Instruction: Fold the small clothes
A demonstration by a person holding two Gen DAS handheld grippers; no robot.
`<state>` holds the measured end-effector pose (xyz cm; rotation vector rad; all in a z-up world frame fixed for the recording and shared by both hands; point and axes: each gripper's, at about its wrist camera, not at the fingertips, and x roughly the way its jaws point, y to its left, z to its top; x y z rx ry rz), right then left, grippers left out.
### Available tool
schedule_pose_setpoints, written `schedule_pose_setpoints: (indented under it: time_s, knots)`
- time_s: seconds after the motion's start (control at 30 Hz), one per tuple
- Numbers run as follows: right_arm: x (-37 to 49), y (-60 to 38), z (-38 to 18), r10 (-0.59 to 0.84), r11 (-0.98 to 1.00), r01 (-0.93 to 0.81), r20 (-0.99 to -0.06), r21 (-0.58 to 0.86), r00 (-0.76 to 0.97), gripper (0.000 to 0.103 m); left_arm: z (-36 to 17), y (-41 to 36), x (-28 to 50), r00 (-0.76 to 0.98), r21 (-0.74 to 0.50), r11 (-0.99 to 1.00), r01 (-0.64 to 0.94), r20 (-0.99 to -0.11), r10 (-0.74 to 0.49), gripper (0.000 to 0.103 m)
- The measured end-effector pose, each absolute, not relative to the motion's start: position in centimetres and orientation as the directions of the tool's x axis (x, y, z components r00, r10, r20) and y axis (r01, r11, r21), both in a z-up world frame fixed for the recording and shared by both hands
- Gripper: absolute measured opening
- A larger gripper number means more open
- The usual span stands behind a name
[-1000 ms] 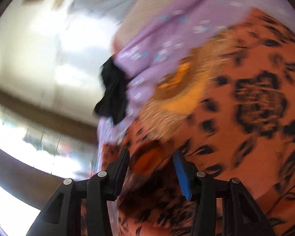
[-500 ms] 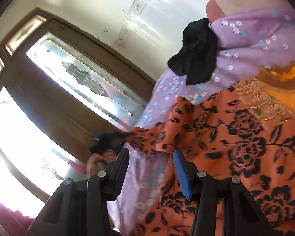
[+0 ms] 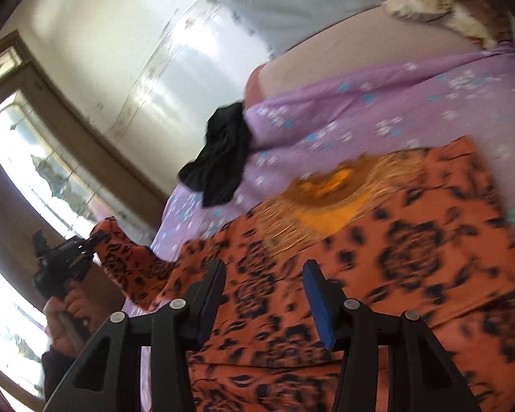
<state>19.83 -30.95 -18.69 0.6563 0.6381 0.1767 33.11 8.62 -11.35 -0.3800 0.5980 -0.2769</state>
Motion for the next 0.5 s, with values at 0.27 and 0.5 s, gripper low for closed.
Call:
schedule_pose_setpoints:
  time_s: [0.27, 0.5]
  knots:
    - [17.4, -38.0, -19.2, 0.199, 0.783, 0.167, -0.496, 0.599, 0.845, 0.051, -12.9, -11.7, 27.1, 0.574, -0.249, 0.819, 0.517, -0.609, -0.547, 0.011]
    - [16.2, -42.0, -18.6, 0.156, 0.732, 0.225, -0.479, 0.643, 0.864, 0.066, -11.8, -16.2, 21.7, 0.55, -0.072, 0.73, 0.679, -0.61, -0.571, 0.059]
